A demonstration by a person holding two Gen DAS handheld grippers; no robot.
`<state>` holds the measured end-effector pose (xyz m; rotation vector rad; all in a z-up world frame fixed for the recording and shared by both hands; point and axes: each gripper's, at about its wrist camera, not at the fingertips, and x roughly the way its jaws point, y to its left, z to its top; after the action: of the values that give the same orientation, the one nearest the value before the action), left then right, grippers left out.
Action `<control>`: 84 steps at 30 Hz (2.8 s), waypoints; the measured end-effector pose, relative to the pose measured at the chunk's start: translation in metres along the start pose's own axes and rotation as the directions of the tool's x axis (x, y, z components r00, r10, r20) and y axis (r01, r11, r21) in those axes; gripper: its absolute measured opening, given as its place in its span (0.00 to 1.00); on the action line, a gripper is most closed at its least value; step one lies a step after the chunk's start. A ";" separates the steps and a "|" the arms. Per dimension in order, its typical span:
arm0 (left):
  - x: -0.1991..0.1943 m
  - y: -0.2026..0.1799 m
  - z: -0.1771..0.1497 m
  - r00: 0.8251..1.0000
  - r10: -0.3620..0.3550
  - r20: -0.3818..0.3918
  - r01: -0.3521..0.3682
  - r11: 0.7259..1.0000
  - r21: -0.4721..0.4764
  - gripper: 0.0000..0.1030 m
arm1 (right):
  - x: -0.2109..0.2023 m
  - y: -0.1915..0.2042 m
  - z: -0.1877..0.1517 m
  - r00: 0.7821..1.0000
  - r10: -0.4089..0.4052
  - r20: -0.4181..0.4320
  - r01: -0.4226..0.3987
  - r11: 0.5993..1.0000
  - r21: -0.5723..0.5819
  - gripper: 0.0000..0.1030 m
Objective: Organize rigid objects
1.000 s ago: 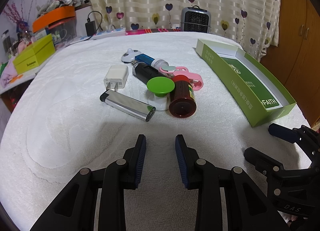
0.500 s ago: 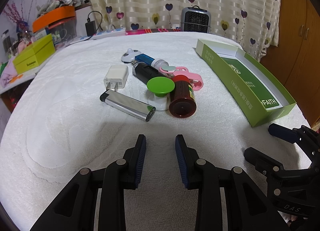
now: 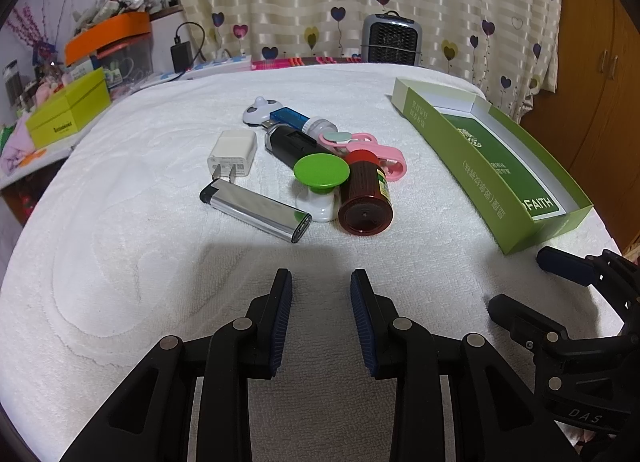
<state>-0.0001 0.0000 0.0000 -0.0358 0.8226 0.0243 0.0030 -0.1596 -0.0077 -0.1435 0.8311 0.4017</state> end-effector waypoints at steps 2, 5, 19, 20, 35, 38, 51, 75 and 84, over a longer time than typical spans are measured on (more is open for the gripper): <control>0.000 0.000 0.000 1.000 -0.003 0.000 0.003 1.000 -0.002 0.29 | 0.000 0.000 0.001 1.000 0.001 0.000 -0.001 1.000 0.001 0.70; 0.000 0.000 0.000 1.000 -0.002 0.000 0.002 1.000 -0.002 0.29 | 0.001 -0.002 0.000 1.000 0.002 -0.001 -0.002 1.000 -0.002 0.70; 0.000 0.001 -0.001 1.000 0.006 -0.001 -0.005 1.000 0.011 0.29 | -0.003 -0.002 0.000 0.999 0.041 -0.012 -0.040 0.999 0.011 0.70; -0.001 0.001 -0.002 1.000 0.004 -0.001 -0.004 1.000 0.013 0.29 | -0.004 -0.002 0.001 0.999 0.041 -0.014 -0.041 0.999 0.012 0.70; -0.035 0.034 0.009 0.997 -0.034 0.074 0.038 0.998 -0.044 0.29 | -0.044 0.039 0.016 0.992 0.108 0.064 -0.105 0.993 -0.062 0.70; -0.034 0.043 0.015 0.995 -0.042 0.087 0.047 0.997 -0.058 0.29 | -0.042 0.045 0.025 0.989 0.130 0.074 -0.125 0.990 -0.066 0.70; -0.002 0.078 0.035 0.989 -0.137 0.062 0.146 0.969 -0.199 0.29 | 0.017 0.060 0.070 0.985 0.173 0.000 -0.173 0.985 -0.006 0.51; 0.046 0.072 0.056 0.998 -0.054 -0.031 0.044 0.963 -0.266 0.38 | 0.049 0.053 0.090 0.984 0.171 -0.054 -0.172 0.985 -0.005 0.32; 0.034 0.075 0.046 0.999 0.008 -0.039 -0.013 0.991 -0.132 0.31 | 0.034 0.045 0.087 0.979 0.201 -0.012 -0.201 0.980 -0.002 0.32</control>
<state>0.0538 0.0774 0.0044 -0.1571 0.8590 0.0879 0.0649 -0.0844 0.0269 -0.0645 0.8598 0.5929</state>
